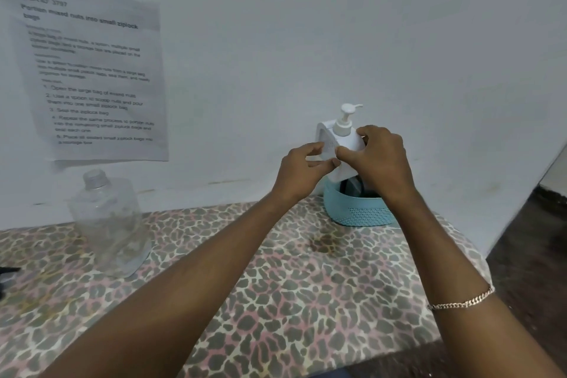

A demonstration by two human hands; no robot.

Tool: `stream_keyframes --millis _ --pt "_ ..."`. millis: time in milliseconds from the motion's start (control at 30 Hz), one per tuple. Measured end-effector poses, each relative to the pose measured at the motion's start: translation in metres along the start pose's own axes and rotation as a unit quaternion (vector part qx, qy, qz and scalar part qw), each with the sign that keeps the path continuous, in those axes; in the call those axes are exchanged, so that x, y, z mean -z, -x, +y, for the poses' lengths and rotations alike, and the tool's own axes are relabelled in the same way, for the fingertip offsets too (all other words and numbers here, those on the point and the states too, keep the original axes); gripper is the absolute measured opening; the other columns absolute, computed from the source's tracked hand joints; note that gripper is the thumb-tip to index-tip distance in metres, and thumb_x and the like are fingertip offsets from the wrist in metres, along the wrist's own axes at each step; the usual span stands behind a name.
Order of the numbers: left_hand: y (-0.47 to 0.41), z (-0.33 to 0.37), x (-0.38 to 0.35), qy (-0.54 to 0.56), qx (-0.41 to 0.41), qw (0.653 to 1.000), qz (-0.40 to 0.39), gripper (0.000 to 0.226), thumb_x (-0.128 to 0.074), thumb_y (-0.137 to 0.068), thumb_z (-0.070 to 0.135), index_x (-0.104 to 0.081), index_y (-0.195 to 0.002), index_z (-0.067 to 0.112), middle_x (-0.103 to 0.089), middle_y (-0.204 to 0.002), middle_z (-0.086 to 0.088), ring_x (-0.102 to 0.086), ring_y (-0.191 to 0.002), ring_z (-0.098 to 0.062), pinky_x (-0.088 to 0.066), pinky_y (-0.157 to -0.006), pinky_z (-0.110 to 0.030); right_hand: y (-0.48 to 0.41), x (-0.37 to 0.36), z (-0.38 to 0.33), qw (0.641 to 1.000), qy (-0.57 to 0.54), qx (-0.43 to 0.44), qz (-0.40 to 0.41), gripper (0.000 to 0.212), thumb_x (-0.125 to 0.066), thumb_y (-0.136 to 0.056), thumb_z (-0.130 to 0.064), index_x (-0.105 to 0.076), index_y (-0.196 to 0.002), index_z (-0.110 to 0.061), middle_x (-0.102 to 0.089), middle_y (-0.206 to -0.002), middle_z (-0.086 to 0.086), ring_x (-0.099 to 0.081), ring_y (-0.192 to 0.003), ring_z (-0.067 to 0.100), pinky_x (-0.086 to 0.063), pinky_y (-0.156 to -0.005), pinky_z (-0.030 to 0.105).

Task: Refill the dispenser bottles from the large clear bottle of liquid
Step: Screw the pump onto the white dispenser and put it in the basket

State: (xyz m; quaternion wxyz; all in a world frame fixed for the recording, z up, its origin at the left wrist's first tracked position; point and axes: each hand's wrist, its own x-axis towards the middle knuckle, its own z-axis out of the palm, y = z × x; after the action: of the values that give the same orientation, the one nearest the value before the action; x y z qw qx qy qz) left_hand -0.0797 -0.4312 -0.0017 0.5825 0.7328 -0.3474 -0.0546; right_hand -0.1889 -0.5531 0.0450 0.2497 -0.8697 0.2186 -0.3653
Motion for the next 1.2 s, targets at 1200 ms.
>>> stream_keyframes --millis 1200 --pt "-0.038 -0.043 -0.051 -0.066 0.063 0.996 -0.025 0.031 -0.064 -0.09 0.011 -0.076 -0.119 0.008 -0.077 -0.112 -0.006 -0.072 -0.106 -0.021 -0.06 -0.095 -0.04 0.008 -0.054 0.075 0.997 0.016 -0.066 -0.044 0.036 -0.078 -0.087 -0.044 -0.06 -0.09 -0.014 -0.054 -0.102 0.006 -0.046 -0.084 0.015 -0.025 -0.057 0.022"
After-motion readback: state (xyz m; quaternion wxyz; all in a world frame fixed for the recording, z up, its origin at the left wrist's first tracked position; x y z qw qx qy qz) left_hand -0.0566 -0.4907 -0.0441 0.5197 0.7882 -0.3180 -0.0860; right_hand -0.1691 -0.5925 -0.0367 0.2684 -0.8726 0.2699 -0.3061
